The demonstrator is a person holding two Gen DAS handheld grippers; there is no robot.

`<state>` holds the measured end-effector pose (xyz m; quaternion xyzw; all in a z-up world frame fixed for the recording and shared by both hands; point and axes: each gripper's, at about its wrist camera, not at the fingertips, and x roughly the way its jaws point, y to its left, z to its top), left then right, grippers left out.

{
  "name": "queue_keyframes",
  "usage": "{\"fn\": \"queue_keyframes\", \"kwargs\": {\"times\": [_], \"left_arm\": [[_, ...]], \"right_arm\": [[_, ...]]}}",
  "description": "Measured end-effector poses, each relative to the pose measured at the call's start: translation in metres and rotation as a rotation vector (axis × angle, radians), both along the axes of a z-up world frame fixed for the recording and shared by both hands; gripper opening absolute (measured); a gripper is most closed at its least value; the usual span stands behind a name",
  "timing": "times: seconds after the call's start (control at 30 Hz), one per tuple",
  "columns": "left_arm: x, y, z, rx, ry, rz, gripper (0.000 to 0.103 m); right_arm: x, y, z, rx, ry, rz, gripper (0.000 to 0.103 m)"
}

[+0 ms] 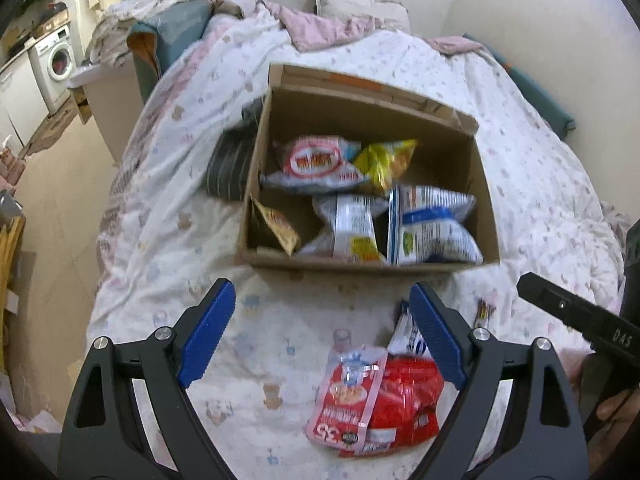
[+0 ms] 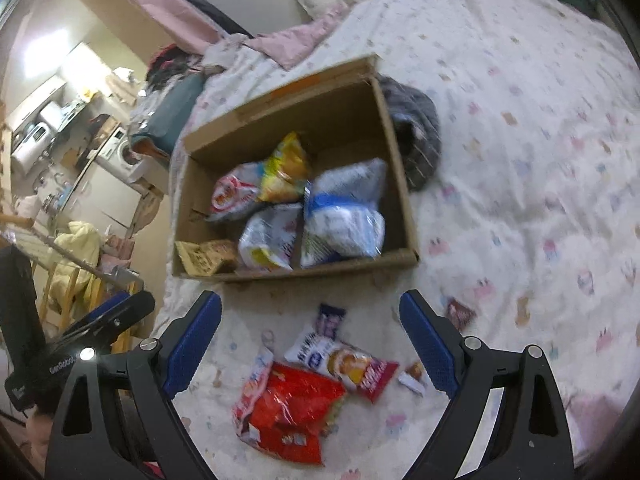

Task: Organize snacks
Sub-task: 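Grasp the pink-and-red stick pack with the left tool while the right tool grasps the brown wafer bar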

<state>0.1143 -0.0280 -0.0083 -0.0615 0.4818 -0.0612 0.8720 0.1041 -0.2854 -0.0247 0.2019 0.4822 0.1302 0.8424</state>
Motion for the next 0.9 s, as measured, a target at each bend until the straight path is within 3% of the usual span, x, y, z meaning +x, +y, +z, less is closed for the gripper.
{"fn": "queue_keyframes", "kwargs": {"times": [0.13, 0.27, 0.4, 0.53, 0.63, 0.77, 0.9], "left_arm": [[-0.005, -0.006, -0.023, 0.017, 0.071, -0.046, 0.087], [-0.008, -0.015, -0.047, 0.021, 0.135, -0.082, 0.087], [-0.014, -0.032, -0.074, 0.012, 0.252, -0.155, 0.087], [-0.015, -0.038, -0.094, -0.015, 0.345, -0.156, 0.087], [-0.013, -0.039, -0.118, 0.04, 0.443, -0.141, 0.087], [-0.01, -0.027, -0.134, -0.079, 0.527, -0.077, 0.087], [-0.009, -0.021, -0.141, -0.128, 0.549, -0.048, 0.084]], "right_arm": [[-0.006, -0.015, -0.017, -0.006, 0.061, -0.039, 0.093], [-0.004, -0.032, -0.03, 0.051, 0.116, -0.087, 0.093], [-0.001, -0.041, -0.041, 0.073, 0.165, -0.122, 0.093], [0.0, -0.042, -0.044, 0.069, 0.171, -0.124, 0.093], [0.0, -0.04, -0.043, 0.054, 0.167, -0.113, 0.093], [0.0, -0.04, -0.045, 0.048, 0.173, -0.101, 0.093], [0.001, -0.043, -0.048, 0.053, 0.187, -0.112, 0.093]]}}
